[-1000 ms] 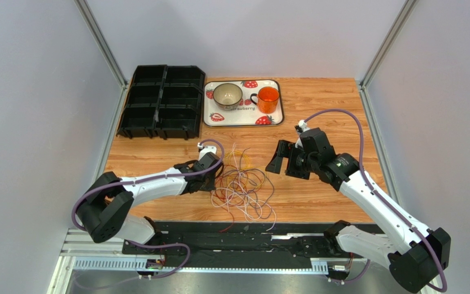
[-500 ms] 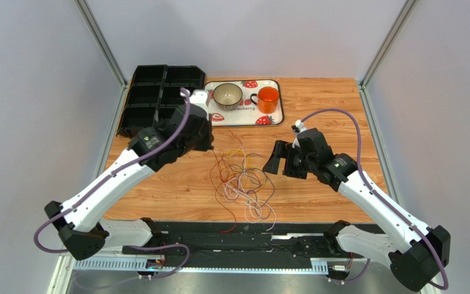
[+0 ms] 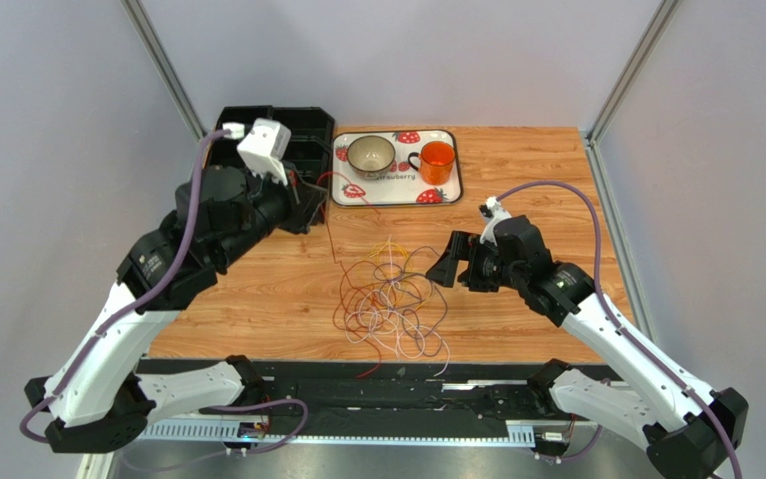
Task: Untangle the cables
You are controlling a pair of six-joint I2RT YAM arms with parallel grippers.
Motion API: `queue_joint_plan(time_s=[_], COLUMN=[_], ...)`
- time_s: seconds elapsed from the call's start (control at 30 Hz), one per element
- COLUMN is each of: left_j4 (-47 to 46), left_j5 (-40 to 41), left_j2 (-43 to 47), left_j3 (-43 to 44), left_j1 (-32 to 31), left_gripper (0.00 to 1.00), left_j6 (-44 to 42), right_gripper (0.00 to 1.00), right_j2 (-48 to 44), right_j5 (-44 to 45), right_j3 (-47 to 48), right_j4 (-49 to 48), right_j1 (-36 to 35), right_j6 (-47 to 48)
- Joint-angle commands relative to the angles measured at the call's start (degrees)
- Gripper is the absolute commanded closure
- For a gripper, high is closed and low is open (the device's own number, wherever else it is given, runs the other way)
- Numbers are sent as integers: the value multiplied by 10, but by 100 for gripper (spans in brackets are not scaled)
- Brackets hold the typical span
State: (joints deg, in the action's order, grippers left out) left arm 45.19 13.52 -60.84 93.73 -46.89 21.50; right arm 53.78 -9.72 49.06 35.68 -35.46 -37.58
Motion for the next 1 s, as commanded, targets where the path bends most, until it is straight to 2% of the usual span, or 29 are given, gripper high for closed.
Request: queue_joint_plan(time_s=[0.0, 0.13, 0.4, 0.63, 0.97], left_j4=[-25, -45, -68, -113, -203], left_j5=[4, 1, -16, -17, -23], left_j2=[26, 44, 96, 60, -93], left_j3=[-114, -258, -415, -480, -496], left_j1=[-3, -3, -3, -8, -20], left_gripper=[99, 98, 99, 99, 96], left_j6=[16, 60, 138, 151, 149], right_gripper=[9, 9, 9, 9, 9], right_j2=[-19, -6, 13, 37, 33], right_j5=[-20, -21, -18, -10, 9], right_j3=[-12, -16, -27, -27, -38], right_j4=[-60, -60, -78, -86, -81], right_j1=[-5, -6, -19, -37, -51], right_j6=[11, 14, 7, 5, 5])
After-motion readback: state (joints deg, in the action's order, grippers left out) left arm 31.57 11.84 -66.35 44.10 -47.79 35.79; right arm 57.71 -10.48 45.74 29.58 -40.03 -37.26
